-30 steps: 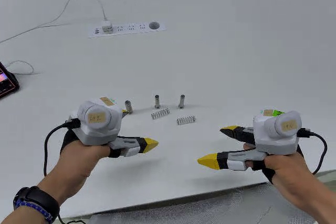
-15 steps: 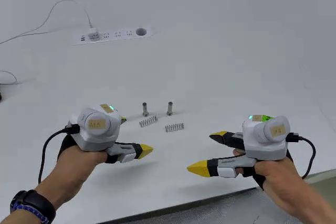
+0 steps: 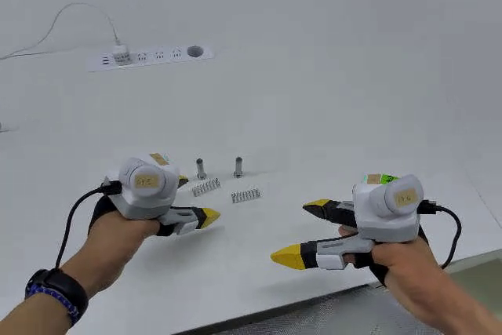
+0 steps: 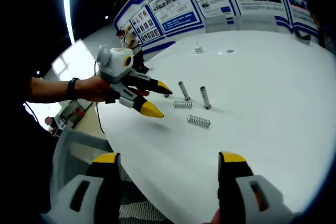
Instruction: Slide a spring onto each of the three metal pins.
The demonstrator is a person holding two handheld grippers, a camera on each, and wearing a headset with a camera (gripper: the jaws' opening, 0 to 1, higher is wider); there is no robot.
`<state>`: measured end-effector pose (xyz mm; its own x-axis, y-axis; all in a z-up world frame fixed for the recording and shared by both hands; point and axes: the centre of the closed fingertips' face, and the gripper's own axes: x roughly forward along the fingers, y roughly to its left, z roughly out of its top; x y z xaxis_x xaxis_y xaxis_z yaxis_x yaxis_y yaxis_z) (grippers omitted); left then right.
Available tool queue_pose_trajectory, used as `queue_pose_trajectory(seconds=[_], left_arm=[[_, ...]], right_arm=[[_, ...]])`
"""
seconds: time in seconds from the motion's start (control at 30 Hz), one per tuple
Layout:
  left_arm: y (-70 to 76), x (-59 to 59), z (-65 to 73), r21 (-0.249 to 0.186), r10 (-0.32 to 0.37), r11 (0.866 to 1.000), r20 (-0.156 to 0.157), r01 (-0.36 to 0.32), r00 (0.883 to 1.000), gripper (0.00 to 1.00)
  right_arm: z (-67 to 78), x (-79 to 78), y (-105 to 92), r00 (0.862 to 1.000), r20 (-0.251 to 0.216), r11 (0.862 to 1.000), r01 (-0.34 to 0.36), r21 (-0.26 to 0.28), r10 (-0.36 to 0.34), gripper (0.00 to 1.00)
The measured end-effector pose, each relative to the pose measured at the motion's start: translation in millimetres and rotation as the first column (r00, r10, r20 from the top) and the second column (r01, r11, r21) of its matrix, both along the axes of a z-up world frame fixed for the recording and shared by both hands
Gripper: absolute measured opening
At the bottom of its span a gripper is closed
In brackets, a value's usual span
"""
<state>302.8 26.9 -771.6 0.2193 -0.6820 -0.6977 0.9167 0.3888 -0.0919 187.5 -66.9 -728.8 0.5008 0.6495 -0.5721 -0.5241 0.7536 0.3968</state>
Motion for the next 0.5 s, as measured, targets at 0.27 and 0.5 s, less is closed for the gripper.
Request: queue_pose_trajectory(seconds=[0.27, 0.5], left_arm=[[-2.0, 10.4, -12.3, 0.019, 0.003, 1.000, 0.006, -0.003, 1.000, 0.44], [-3.9, 14.8, -21.6, 0.037, 0.021, 0.999, 0.007, -0.021, 1.000, 0.35]], right_arm=[[-1.7, -3.6, -1.0, 1.000, -0.008, 1.000, -0.004, -0.002, 0.004, 0.77], [-3.7, -5.1, -2.4, 1.000, -0.016, 1.000, 0.001, 0.000, -0.001, 0.77]])
